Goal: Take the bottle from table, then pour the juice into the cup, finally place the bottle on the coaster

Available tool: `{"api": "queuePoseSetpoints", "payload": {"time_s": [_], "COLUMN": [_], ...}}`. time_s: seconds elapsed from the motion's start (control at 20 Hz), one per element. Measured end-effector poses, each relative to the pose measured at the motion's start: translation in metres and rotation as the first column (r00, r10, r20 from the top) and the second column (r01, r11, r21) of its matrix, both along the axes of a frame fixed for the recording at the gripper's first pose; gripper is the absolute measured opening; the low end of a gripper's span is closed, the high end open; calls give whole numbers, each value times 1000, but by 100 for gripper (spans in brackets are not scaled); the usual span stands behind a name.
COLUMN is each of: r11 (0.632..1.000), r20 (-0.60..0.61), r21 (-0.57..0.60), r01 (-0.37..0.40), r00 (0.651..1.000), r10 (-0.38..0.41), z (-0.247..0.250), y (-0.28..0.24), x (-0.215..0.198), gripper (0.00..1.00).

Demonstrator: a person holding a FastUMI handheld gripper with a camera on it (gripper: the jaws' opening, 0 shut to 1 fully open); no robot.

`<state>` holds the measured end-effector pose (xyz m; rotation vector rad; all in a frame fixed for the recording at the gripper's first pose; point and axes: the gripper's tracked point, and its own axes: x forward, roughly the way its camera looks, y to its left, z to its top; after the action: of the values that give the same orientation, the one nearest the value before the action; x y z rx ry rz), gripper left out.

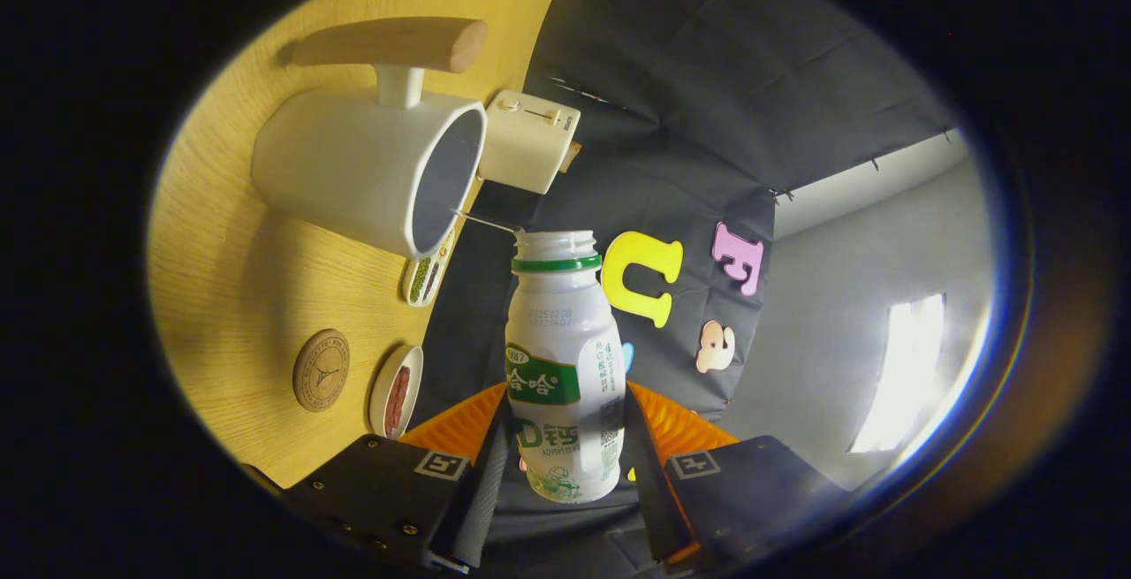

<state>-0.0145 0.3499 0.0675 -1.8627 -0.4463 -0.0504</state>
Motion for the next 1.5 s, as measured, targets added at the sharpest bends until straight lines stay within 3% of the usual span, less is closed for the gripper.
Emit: {"api": "queuePoseSetpoints", "payload": {"time_s": [1.5], "r11": [971], "r20": [139], "r21": [-228], "r01": [-66], "r00": [985], "r10": [100], "z": [-2], "y": [29], "x": [-17], "gripper": [68]}}
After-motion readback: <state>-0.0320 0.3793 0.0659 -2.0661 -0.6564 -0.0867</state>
